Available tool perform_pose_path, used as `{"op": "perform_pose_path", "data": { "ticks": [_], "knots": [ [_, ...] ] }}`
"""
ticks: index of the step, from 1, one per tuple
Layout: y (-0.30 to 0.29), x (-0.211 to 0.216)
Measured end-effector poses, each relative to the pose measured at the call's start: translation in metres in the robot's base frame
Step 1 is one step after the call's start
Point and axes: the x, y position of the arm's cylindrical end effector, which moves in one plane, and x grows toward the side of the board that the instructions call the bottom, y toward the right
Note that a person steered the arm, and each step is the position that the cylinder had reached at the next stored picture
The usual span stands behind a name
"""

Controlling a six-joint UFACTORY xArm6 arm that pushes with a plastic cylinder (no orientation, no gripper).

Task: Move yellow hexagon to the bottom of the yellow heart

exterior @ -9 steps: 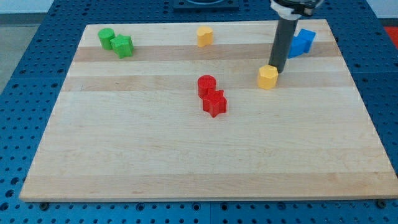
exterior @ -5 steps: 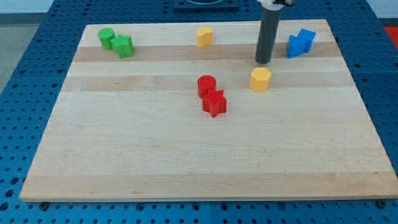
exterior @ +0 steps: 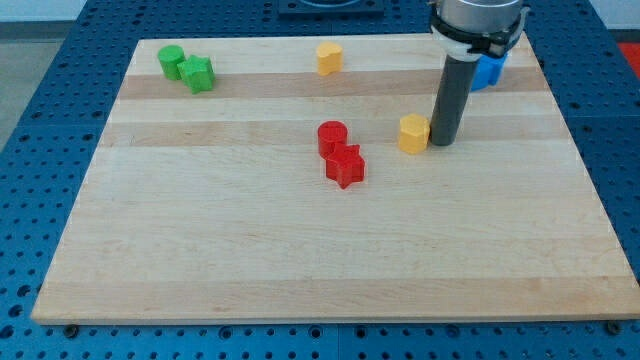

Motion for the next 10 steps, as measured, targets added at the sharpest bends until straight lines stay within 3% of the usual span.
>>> {"op": "perform_pose_path", "data": {
  "ticks": [2,5,6,10],
  "knots": [
    [-0.042,-0.098],
    [-0.043,-0.115],
    [-0.055,-0.151],
    [-0.056,-0.163]
  ]
}}
